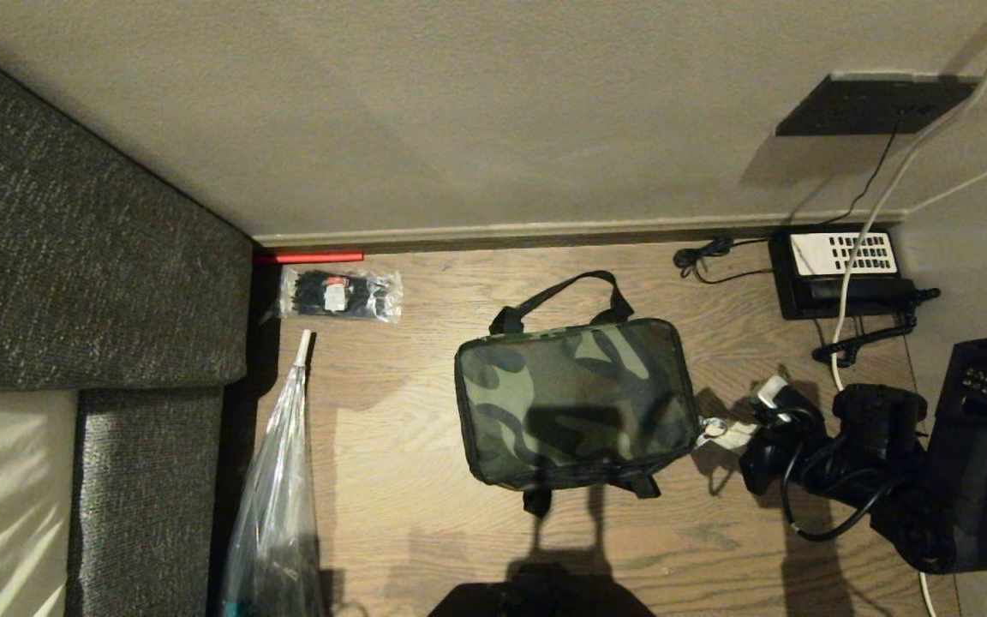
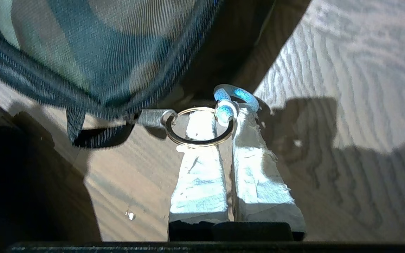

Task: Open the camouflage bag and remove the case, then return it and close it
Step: Open the top of the storage box

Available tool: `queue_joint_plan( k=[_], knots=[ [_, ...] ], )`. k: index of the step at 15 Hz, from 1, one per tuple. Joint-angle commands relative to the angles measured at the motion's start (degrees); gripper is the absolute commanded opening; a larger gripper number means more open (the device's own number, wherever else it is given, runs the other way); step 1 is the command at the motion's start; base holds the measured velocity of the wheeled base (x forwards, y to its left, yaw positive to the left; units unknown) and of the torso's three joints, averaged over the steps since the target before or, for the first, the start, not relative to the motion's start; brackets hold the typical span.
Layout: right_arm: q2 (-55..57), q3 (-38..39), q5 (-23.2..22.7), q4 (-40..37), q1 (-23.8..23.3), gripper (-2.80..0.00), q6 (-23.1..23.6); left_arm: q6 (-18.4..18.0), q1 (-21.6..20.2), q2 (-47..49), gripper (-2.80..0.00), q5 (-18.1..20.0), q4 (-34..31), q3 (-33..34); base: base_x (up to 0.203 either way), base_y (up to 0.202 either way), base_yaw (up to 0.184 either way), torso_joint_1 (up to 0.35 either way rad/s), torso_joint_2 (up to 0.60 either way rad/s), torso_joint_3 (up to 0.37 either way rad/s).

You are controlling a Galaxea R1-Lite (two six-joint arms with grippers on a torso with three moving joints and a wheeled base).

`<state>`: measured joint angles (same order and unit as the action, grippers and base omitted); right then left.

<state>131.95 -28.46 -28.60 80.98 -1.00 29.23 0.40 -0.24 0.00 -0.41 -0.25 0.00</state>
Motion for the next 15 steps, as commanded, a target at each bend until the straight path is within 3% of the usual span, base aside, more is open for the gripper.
queue_joint_plan(
  k=[1, 15],
  knots=[
    [-0.3, 1.0, 0.0, 0.4, -0.5, -2.8, 0.2, 0.0, 0.0, 0.0, -2.8, 0.0, 0.0, 0.2, 0.0, 0.0, 0.0, 0.0, 0.0, 0.0],
    [0.1, 6.8, -0.1, -2.7, -1.6, -2.8, 3.8, 0.0, 0.0, 0.0, -2.8, 0.0, 0.0, 0.2, 0.0, 0.0, 0.0, 0.0, 0.0, 0.0]
  ],
)
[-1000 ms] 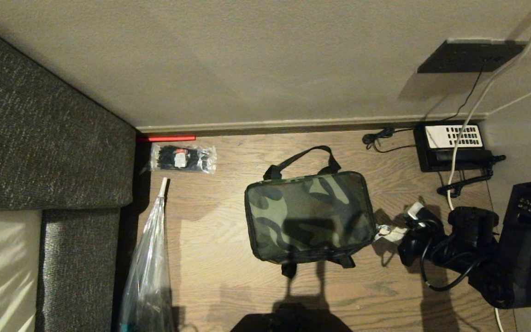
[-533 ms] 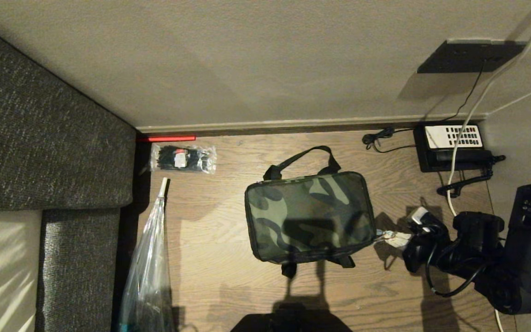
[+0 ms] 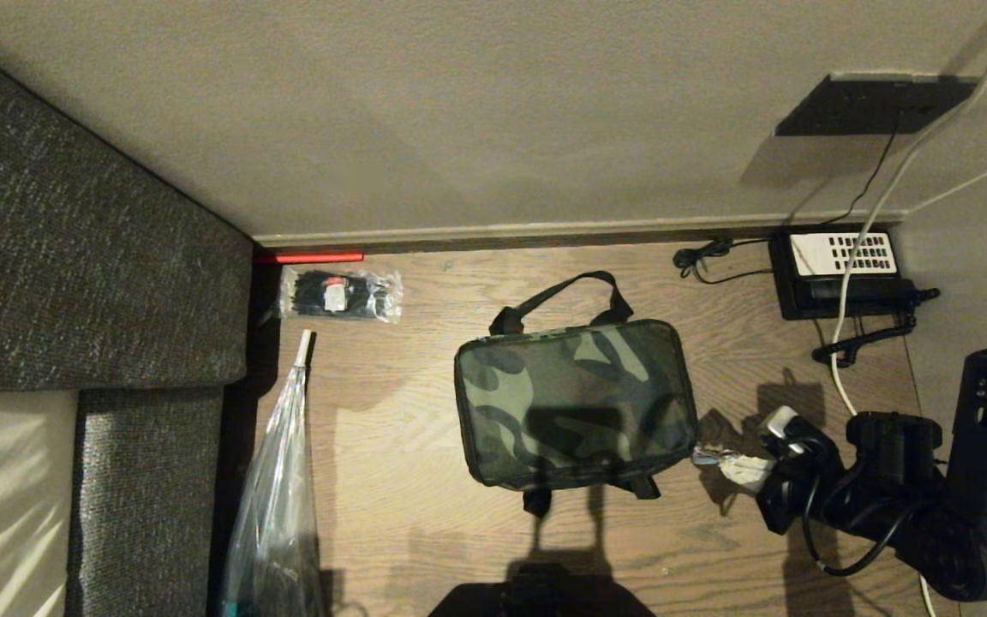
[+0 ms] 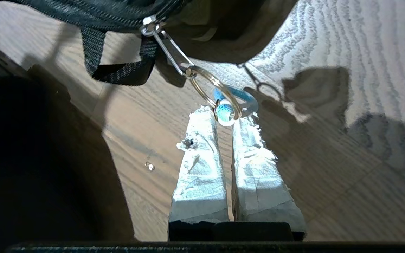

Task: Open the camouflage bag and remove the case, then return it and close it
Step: Open the top of the storage box

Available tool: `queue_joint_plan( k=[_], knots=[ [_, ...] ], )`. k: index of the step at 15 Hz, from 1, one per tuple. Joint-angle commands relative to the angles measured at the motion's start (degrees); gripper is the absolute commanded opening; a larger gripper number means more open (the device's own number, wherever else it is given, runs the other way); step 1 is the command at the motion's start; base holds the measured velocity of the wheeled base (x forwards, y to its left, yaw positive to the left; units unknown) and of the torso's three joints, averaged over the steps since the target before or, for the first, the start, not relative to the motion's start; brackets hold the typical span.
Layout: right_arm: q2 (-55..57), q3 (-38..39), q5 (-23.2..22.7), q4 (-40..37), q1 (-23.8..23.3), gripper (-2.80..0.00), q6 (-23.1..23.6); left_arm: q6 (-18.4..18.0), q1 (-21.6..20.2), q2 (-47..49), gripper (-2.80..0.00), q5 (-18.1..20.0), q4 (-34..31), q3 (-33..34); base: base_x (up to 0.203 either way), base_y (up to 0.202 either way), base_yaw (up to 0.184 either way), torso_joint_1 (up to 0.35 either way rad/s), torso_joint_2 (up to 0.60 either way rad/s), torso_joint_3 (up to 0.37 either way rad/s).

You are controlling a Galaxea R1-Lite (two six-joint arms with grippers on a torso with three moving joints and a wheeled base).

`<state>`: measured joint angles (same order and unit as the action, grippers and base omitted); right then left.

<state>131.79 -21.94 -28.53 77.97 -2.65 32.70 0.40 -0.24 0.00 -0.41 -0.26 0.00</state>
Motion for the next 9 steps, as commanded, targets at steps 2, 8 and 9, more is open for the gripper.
queue_joint_plan(
  k=[2, 8, 9],
  knots=[
    [0.2, 0.7, 0.0, 0.2, -0.1, -2.8, 1.1, 0.0, 0.0, 0.0, -2.8, 0.0, 0.0, 0.2, 0.0, 0.0, 0.0, 0.0, 0.0, 0.0],
    [-1.7, -3.7, 0.1, 0.4, -3.7, -2.8, 3.5, 0.0, 0.0, 0.0, -2.8, 0.0, 0.0, 0.2, 0.0, 0.0, 0.0, 0.0, 0.0, 0.0],
    [-1.6, -4.5, 0.0, 0.4, -3.8, -2.8, 3.7, 0.0, 0.0, 0.0, -2.8, 0.0, 0.0, 0.2, 0.0, 0.0, 0.0, 0.0, 0.0, 0.0]
  ],
)
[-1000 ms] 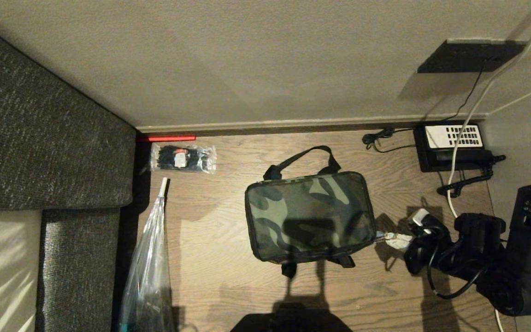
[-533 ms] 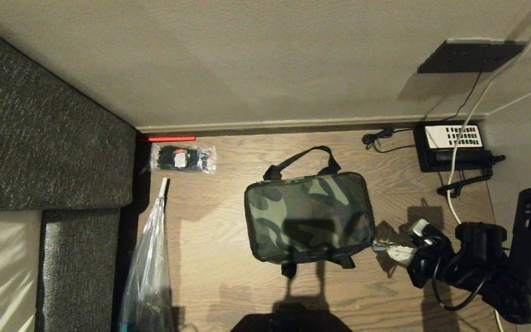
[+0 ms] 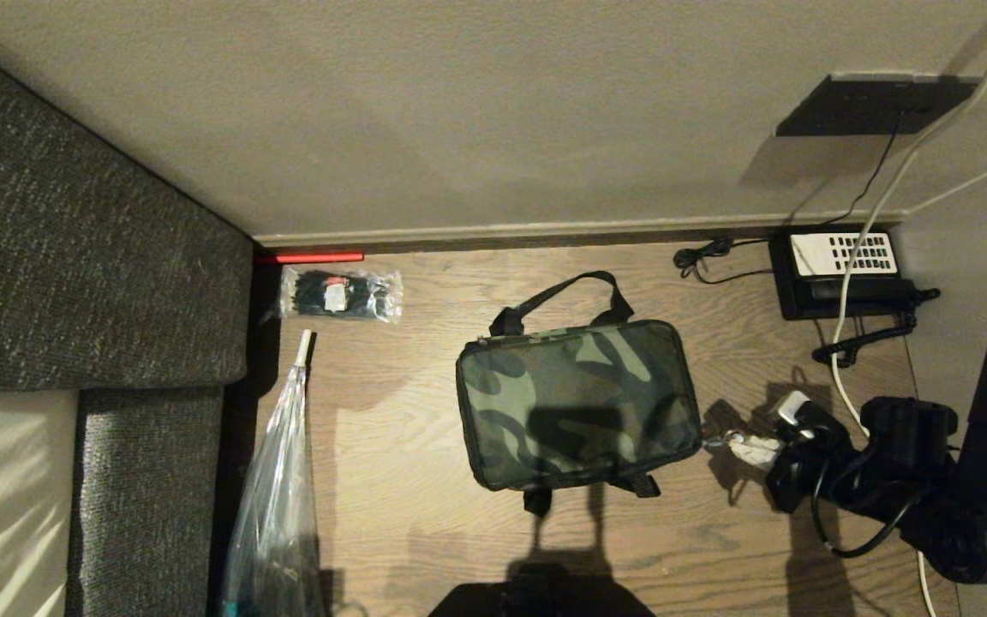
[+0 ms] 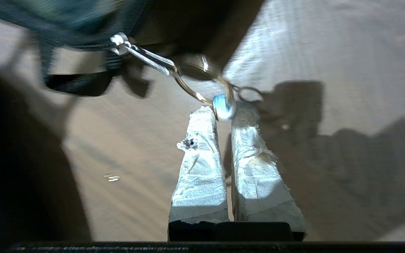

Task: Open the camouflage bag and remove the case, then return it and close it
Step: Open the top of the storage box

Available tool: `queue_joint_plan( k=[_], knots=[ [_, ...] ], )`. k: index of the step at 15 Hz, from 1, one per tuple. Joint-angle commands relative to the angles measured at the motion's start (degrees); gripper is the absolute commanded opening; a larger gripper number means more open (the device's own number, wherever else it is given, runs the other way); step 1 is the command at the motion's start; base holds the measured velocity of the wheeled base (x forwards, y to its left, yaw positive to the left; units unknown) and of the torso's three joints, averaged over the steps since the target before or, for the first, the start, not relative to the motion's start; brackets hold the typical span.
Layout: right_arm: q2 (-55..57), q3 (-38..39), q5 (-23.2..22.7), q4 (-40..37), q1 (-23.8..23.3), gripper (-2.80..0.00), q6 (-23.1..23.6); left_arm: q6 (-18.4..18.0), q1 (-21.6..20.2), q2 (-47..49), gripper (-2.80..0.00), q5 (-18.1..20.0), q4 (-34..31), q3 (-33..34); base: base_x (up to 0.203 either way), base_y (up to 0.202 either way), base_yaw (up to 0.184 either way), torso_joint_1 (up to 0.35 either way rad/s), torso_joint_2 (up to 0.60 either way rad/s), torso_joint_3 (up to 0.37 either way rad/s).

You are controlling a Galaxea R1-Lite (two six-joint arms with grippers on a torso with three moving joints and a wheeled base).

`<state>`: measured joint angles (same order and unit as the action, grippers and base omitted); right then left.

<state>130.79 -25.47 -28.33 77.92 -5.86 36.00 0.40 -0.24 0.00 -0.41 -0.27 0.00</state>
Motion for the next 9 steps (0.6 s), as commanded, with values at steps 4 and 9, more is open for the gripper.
queue_joint_plan(
  k=[4, 9],
  knots=[
    [-0.9, -4.0, -0.5, 0.5, -0.4, -2.8, -0.2, 0.0, 0.0, 0.0, -2.8, 0.0, 0.0, 0.2, 0.0, 0.0, 0.0, 0.0, 0.0, 0.0],
    [-1.1, -6.5, -0.7, 0.0, 0.4, -2.8, -3.0, 0.0, 0.0, 0.0, -2.8, 0.0, 0.0, 0.2, 0.0, 0.0, 0.0, 0.0, 0.0, 0.0]
  ],
)
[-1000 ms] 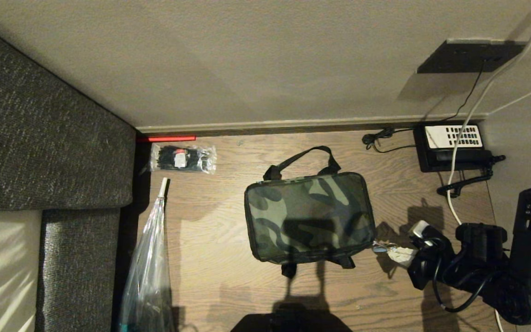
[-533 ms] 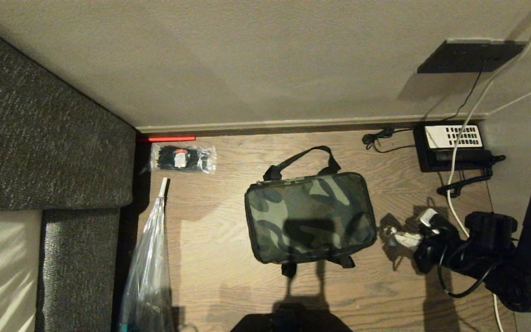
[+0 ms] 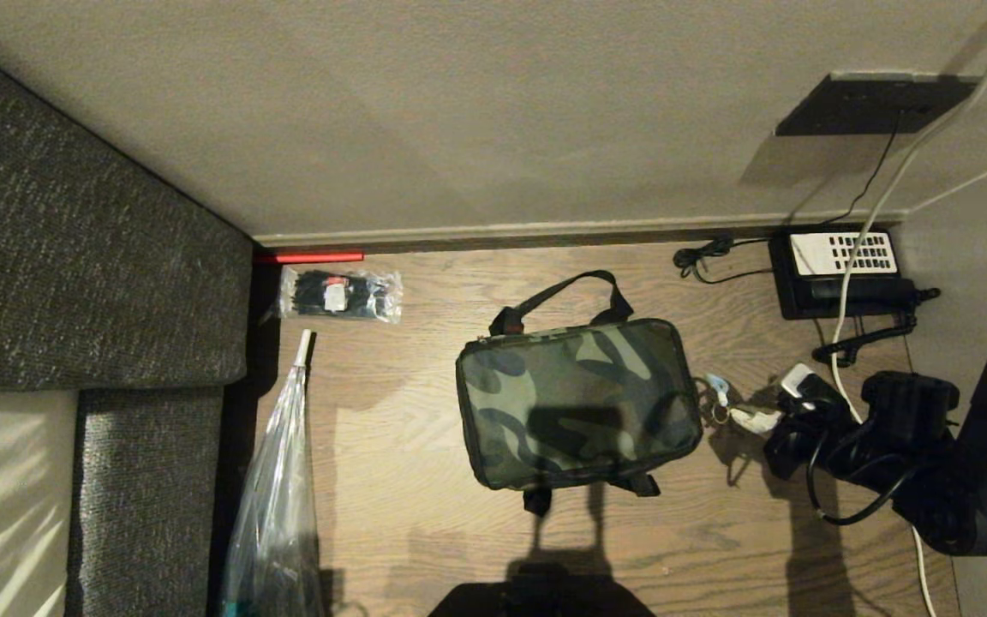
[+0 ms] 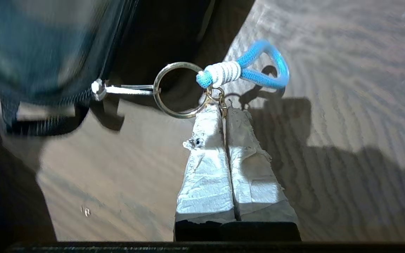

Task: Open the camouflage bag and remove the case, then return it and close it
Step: Open the top of the storage box

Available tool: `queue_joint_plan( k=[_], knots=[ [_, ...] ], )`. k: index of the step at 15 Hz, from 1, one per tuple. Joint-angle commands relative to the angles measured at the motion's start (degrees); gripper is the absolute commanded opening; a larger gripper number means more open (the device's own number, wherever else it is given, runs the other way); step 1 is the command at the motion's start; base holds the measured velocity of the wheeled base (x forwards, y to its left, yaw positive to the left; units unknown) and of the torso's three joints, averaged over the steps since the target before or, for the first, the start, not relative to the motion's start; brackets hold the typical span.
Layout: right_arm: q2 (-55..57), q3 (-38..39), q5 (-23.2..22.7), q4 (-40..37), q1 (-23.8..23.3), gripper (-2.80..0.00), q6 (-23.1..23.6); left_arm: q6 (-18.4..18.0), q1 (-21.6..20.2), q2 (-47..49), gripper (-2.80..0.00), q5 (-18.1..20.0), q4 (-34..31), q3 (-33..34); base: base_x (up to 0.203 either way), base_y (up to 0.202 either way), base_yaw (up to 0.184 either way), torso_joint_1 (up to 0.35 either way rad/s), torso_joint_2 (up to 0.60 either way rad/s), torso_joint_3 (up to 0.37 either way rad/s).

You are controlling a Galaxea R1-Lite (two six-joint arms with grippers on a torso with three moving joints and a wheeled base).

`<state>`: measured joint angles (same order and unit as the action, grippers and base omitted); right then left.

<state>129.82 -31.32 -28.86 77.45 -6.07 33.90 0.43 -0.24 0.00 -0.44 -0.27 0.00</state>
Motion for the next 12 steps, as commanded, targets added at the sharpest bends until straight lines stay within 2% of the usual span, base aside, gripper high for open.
queue_joint_plan(
  k=[1, 9, 12],
  knots=[
    [-0.2, -1.6, -0.2, 0.8, 1.3, -2.8, -2.9, 0.0, 0.0, 0.0, -2.8, 0.0, 0.0, 0.2, 0.0, 0.0, 0.0, 0.0, 0.0, 0.0],
    [-1.4, -5.7, -0.3, 1.5, 6.5, -2.8, -12.1, 0.0, 0.0, 0.0, -2.8, 0.0, 0.0, 0.2, 0.0, 0.0, 0.0, 0.0, 0.0, 0.0],
    [-1.9, -6.8, -0.4, 1.5, 6.9, -2.8, -13.2, 0.0, 0.0, 0.0, -2.8, 0.0, 0.0, 0.2, 0.0, 0.0, 0.0, 0.0, 0.0, 0.0]
  ],
)
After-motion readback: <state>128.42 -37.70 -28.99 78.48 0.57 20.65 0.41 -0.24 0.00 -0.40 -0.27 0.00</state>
